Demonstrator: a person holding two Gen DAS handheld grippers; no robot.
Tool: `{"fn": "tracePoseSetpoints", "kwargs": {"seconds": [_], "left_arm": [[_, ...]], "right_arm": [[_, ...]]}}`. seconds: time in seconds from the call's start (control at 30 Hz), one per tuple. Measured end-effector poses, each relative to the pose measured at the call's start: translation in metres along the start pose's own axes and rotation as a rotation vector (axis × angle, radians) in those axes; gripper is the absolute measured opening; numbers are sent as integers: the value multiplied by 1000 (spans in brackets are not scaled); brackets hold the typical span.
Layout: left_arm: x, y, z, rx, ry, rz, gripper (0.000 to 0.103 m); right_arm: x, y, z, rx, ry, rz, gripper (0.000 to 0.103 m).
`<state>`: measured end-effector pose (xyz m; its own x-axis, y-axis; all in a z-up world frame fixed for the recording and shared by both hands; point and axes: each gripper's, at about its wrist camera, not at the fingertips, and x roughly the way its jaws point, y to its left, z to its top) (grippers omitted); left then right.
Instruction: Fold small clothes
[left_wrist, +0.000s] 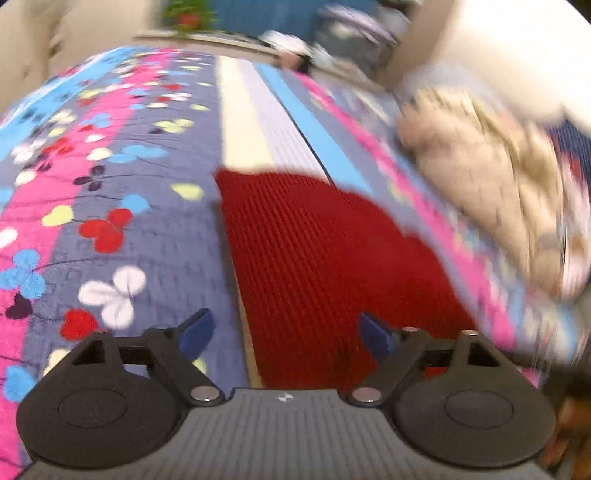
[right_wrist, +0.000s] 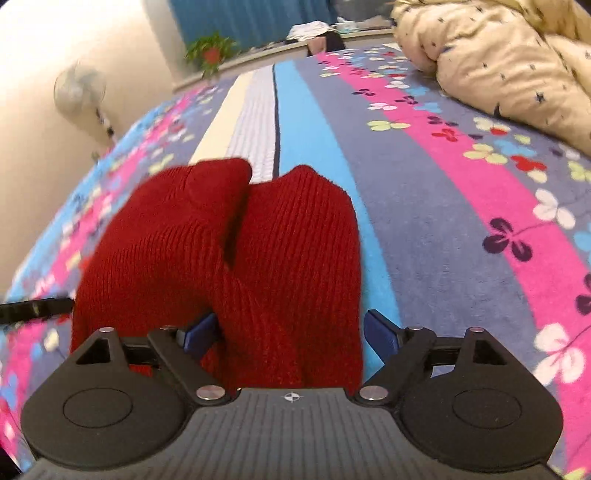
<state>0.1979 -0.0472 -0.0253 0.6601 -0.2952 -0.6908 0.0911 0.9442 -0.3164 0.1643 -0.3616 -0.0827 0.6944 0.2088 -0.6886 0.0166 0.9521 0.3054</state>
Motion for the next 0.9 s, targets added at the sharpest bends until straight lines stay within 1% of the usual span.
{"fn": "tracePoseSetpoints", "kwargs": {"seconds": [0.03, 0.07, 0.13, 0.2, 0.23, 0.27, 0.33, 0.4, 0.43, 0.5, 0.57, 0.6, 0.63, 0.67, 0.7, 0.73, 0.77, 0.83, 0.9], "left_arm": [[6, 10, 9, -66, -13, -11, 96], [14, 19, 16, -121, -9, -20, 96], [36, 31, 27, -193, 41, -31, 96], [58, 41, 32, -250, 89, -51, 96], [70, 43, 32, -270, 115, -77, 96], [78, 46, 32, -284, 131, -105, 98], [94, 50, 30, -307, 152, -158, 103], [109, 51, 28, -321, 165, -197, 103], [116, 52, 27, -336, 171, -222, 103], [131, 54, 26, -371, 183, -271, 103], [139, 52, 26, -379, 183, -284, 103], [142, 50, 27, -374, 184, -281, 103], [143, 50, 29, -370, 188, -280, 102], [141, 50, 29, -367, 194, -285, 96], [138, 50, 30, -367, 193, -277, 91], [132, 49, 32, -359, 183, -265, 79], [127, 49, 34, -350, 171, -259, 68], [111, 46, 38, -318, 143, -258, 62], [95, 40, 43, -272, 116, -243, 61]], "right_arm": [[0, -2, 2, 18, -10, 14, 85], [-1, -3, 5, 35, -32, 27, 85], [-13, -3, 11, 60, -80, 58, 82], [-27, -7, 19, 80, -135, 125, 82], [-28, -9, 21, 84, -152, 143, 83], [-23, -13, 23, 91, -147, 133, 84], [-2, -24, 24, 132, -72, 68, 85], [21, -39, 21, 201, 34, 9, 85], [31, -47, 19, 241, 82, -13, 87], [42, -62, 14, 362, 118, 23, 90], [48, -67, 15, 413, 125, 54, 91], [50, -65, 15, 408, 121, 54, 89], [52, -62, 17, 396, 116, 57, 80], [53, -58, 17, 384, 110, 70, 71], [53, -54, 17, 383, 106, 108, 58], [53, -52, 18, 390, 103, 114, 55], [53, -49, 18, 382, 95, 107, 54], [54, -44, 20, 382, 80, 92, 50], [55, -38, 21, 376, 53, 78, 46]]}}
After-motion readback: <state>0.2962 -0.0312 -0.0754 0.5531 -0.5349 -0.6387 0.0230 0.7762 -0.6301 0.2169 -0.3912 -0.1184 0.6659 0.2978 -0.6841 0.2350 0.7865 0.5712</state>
